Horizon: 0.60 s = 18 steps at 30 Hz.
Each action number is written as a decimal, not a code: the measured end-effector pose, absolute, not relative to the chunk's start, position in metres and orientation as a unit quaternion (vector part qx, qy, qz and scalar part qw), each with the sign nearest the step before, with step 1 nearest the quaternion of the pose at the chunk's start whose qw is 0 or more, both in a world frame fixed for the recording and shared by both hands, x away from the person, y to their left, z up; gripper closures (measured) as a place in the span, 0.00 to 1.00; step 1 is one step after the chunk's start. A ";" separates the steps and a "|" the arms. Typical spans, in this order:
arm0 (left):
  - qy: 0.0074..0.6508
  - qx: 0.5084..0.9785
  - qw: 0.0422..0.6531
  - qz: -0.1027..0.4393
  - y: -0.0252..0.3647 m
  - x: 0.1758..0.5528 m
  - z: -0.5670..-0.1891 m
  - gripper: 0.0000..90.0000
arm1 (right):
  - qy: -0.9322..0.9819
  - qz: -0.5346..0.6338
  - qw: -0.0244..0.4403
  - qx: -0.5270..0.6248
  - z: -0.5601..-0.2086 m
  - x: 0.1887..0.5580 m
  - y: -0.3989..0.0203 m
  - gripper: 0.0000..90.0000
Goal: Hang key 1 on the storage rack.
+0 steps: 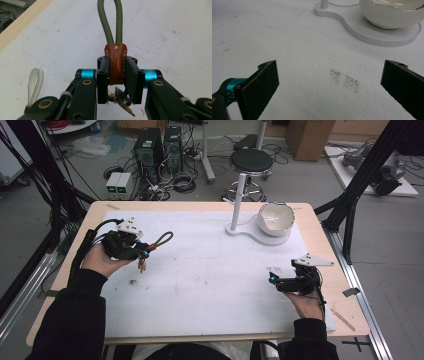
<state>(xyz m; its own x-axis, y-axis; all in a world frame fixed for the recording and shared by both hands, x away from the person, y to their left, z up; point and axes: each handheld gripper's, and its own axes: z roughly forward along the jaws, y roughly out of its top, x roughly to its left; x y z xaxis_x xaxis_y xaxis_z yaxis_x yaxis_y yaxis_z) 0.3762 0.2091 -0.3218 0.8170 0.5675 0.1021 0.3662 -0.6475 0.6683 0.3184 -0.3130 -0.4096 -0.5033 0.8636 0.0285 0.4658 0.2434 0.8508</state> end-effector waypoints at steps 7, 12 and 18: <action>0.250 0.896 0.335 0.152 0.200 0.386 -0.306 0.81 | 0.752 0.430 0.231 0.443 -0.409 0.318 -0.313 0.01; 0.242 0.898 0.334 0.154 0.194 0.389 -0.295 0.81 | 0.750 0.433 0.229 0.445 -0.409 0.318 -0.314 0.01; 0.232 0.897 0.347 0.146 0.184 0.393 -0.285 0.81 | 0.749 0.439 0.225 0.442 -0.409 0.318 -0.315 0.01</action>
<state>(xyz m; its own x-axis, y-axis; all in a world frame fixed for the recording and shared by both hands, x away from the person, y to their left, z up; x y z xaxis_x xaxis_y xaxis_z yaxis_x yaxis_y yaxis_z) 0.3934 0.1843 -0.2846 0.8499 0.5174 0.1003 0.3149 -0.6512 0.6905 0.3181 -0.3154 -0.4086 -0.5076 0.8601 0.0501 0.4648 0.2245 0.8565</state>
